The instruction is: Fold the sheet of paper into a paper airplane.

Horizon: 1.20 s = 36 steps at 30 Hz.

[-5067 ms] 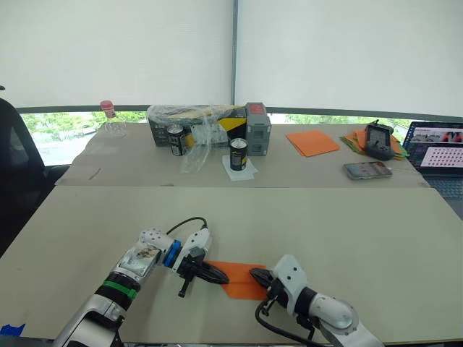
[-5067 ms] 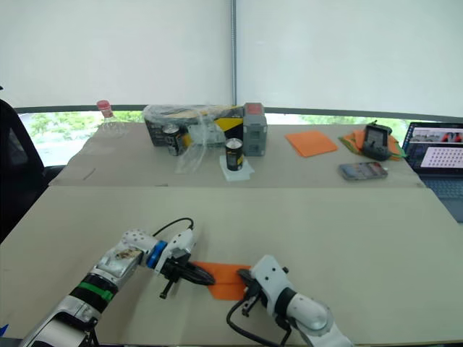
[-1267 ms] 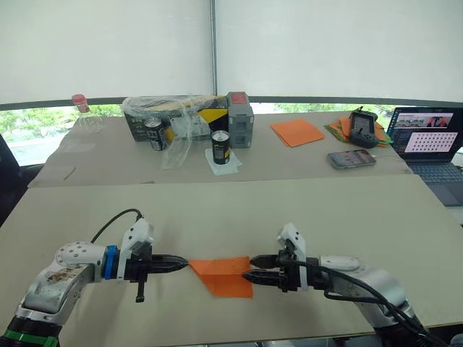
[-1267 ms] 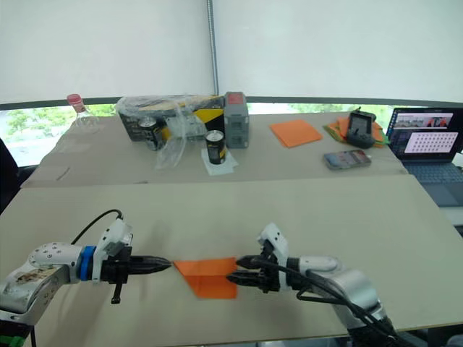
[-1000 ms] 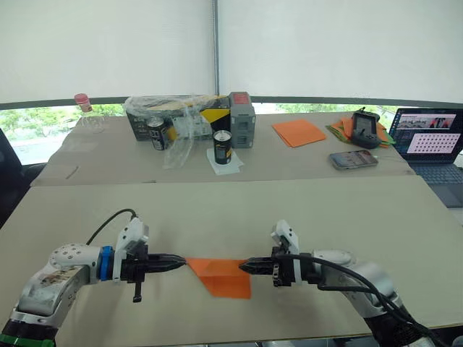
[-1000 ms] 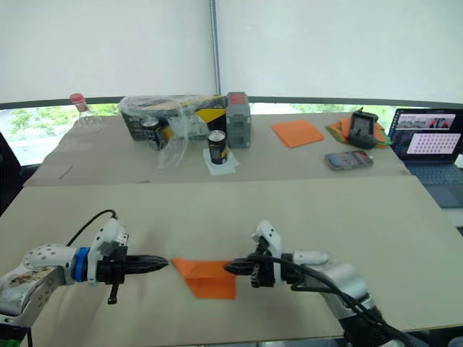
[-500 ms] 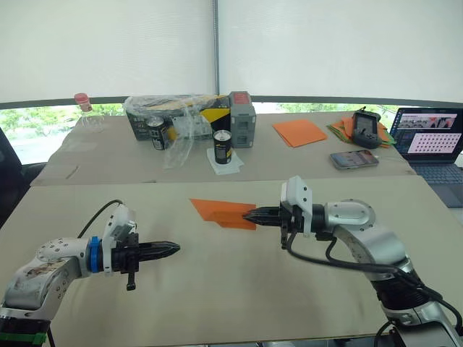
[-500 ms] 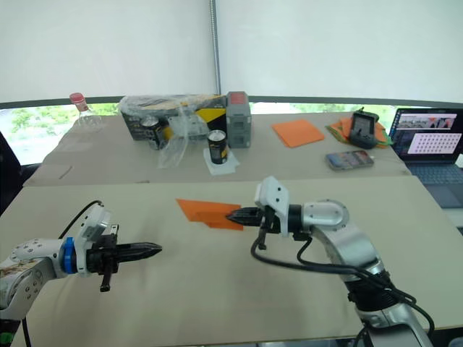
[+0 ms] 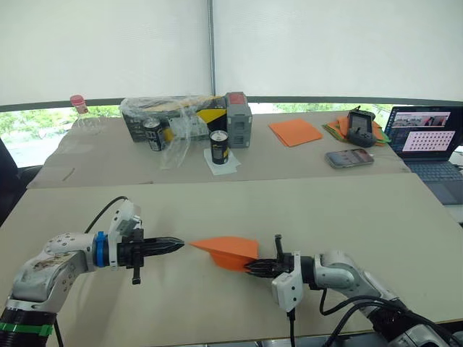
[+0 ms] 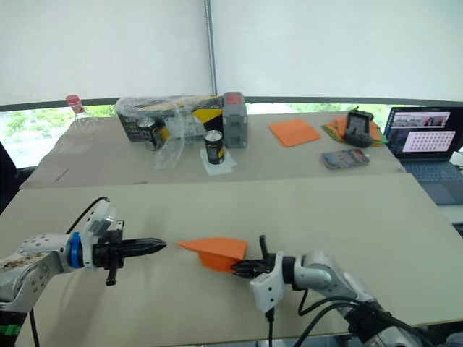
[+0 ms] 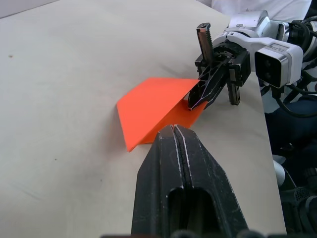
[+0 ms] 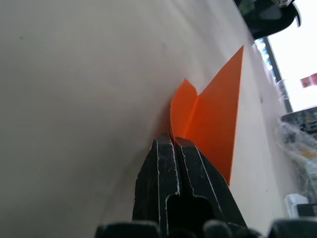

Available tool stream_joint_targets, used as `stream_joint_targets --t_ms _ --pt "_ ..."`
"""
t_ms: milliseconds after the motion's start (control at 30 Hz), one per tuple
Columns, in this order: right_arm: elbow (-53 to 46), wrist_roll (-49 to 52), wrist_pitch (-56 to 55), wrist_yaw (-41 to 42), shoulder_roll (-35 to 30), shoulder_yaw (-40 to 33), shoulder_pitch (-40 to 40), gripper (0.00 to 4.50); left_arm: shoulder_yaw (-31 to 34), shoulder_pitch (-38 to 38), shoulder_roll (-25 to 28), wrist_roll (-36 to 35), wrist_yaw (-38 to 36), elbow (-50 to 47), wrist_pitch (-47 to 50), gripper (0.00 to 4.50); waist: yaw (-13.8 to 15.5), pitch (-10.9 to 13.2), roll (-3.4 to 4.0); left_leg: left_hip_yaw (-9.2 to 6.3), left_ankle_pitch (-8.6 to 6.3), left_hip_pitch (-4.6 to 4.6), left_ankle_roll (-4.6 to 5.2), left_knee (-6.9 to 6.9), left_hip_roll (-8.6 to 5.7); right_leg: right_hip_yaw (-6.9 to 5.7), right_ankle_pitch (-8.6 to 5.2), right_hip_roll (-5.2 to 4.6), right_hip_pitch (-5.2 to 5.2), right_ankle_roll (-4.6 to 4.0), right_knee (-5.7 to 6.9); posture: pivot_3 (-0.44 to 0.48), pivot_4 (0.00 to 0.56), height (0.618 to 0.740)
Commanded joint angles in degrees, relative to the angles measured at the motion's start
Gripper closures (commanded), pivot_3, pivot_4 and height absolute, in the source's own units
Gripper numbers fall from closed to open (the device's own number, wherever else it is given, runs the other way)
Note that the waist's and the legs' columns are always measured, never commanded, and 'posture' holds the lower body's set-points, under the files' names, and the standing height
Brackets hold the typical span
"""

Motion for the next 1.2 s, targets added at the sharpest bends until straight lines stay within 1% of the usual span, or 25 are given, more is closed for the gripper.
stream_joint_targets --t_ms 33,167,200,267,333,433,467,533,700,800,867,933,1033,1100,1200 --pt "-1.6 2.9 -2.0 -1.3 -2.7 -3.0 0.4 3.24 -0.7 -1.1 0.1 0.9 -1.0 1.0 -1.0 4.5 0.0 0.0 0.0 0.04 0.0 0.0 0.0 0.0 0.01 0.0 0.0 0.0 0.0 0.0 0.0 0.0 0.15 0.739" --pt "-6.3 6.8 -0.1 0.0 -6.0 -4.6 1.8 1.81 -1.4 -1.5 0.0 1.3 -1.8 1.8 -1.4 4.5 0.1 0.0 -0.01 0.15 0.0 0.0 0.01 0.0 0.02 0.04 0.0 -0.01 0.02 0.0 -0.02 0.0 0.15 0.739" --pt "-9.2 9.1 1.7 0.9 -7.4 -5.4 2.9 1.51 -1.6 -1.7 -0.1 1.4 -1.9 2.0 -1.5 4.5 0.1 0.0 -0.01 0.15 0.0 0.0 0.01 0.0 0.04 0.04 0.0 0.01 0.02 0.0 -0.02 0.0 0.15 0.739" --pt "-13.9 12.2 4.9 1.8 -9.3 -7.0 5.0 0.75 -1.9 -2.0 -0.4 1.6 -2.1 2.3 -1.5 4.5 0.2 0.0 -0.01 0.16 -0.01 -0.01 0.02 0.0 0.06 0.04 0.0 0.01 0.01 0.0 -0.01 0.0 0.15 0.739" --pt "-18.9 16.1 11.5 2.3 -9.7 -8.5 6.7 0.12 -2.2 -2.4 -0.7 1.9 -2.2 2.6 -1.6 4.5 0.3 0.0 0.0 0.17 -0.02 -0.01 0.03 0.01 0.1 0.04 0.0 0.01 0.03 0.0 -0.02 0.0 0.15 0.739" --pt "-24.6 22.5 25.0 2.7 -7.1 -9.2 6.7 0.12 -2.8 -3.1 -1.2 2.2 -2.3 3.0 -1.7 4.5 0.2 0.0 -0.01 0.19 -0.02 0.0 0.03 0.09 0.2 0.04 0.01 0.03 0.07 -0.01 0.01 0.0 0.15 0.739" --pt "-25.9 24.2 29.5 2.7 -5.9 -9.1 6.2 0.34 -3.0 -3.4 -1.4 2.3 -2.3 3.1 -1.7 4.5 0.2 0.0 -0.02 0.19 -0.02 0.0 0.03 0.1 0.23 0.05 0.02 0.05 0.07 -0.03 0.02 0.0 0.15 0.739" --pt "-27.4 26.7 38.4 3.0 -3.4 -8.7 5.5 1.06 -3.5 -4.0 -1.7 2.6 -2.3 3.4 -1.8 4.5 0.2 0.0 -0.02 0.19 -0.02 0.0 0.03 0.11 0.26 0.03 0.04 0.11 0.07 -0.06 0.04 0.0 0.15 0.739" --pt "-26.7 29.1 53.8 2.8 3.0 -7.0 3.2 2.75 -4.9 -5.6 -3.0 4.0 -1.4 4.0 -2.2 4.5 0.3 0.0 -0.02 0.21 -0.02 -0.01 0.03 0.12 0.22 0.02 0.04 0.11 0.05 -0.06 0.02 0.0 0.15 0.739" --pt "-26.2 28.7 57.2 3.8 5.2 -5.9 3.7 3.86 -5.9 -6.0 -3.3 5.4 -1.3 4.2 -3.2 4.5 0.4 0.0 -0.01 0.22 -0.02 -0.03 0.03 0.12 0.16 0.0 0.04 0.11 0.04 -0.06 0.02 0.0 0.15 0.739" --pt "-24.9 28.3 58.9 4.3 6.3 -4.6 5.3 4.48 -6.6 -6.2 -3.8 5.9 -0.9 4.4 -3.4 4.5 0.4 0.0 -0.02 0.23 -0.02 -0.04 0.04 0.12 0.15 0.0 0.04 0.09 0.02 -0.06 0.01 0.0 0.15 0.739" --pt "-23.6 27.3 59.8 5.4 6.7 -2.9 6.5 4.48 -7.3 -6.7 -4.6 7.2 -0.6 4.8 -4.9 4.5 0.5 0.0 -0.01 0.23 -0.02 -0.03 0.04 0.12 0.12 0.0 0.04 0.08 0.03 -0.06 0.01 0.0 0.15 0.739" --pt "-21.1 26.0 59.2 6.8 7.5 -1.0 6.6 4.48 -8.9 -7.9 -7.4 10.0 0.8 6.1 -8.6 4.5 0.4 0.0 -0.01 0.25 -0.02 -0.04 0.04 0.15 0.1 0.0 0.04 0.07 0.03 -0.06 0.02 0.0 0.15 0.739" --pt "-19.8 25.7 59.5 7.6 7.7 -0.5 6.2 4.48 -9.6 -8.7 -8.8 9.9 1.2 6.0 -8.3 4.5 0.4 0.0 -0.02 0.27 -0.02 -0.02 0.04 0.19 0.1 0.01 0.04 0.08 0.05 -0.05 0.04 0.0 0.15 0.739" --pt "-18.4 25.2 60.6 9.1 7.2 -0.4 5.5 4.48 -11.2 -8.1 -9.4 10.9 0.9 5.2 -8.7 4.5 0.1 0.0 -0.04 0.27 -0.03 -0.01 0.05 0.25 0.12 0.01 0.05 0.1 0.06 -0.05 0.08 0.0 0.15 0.739"
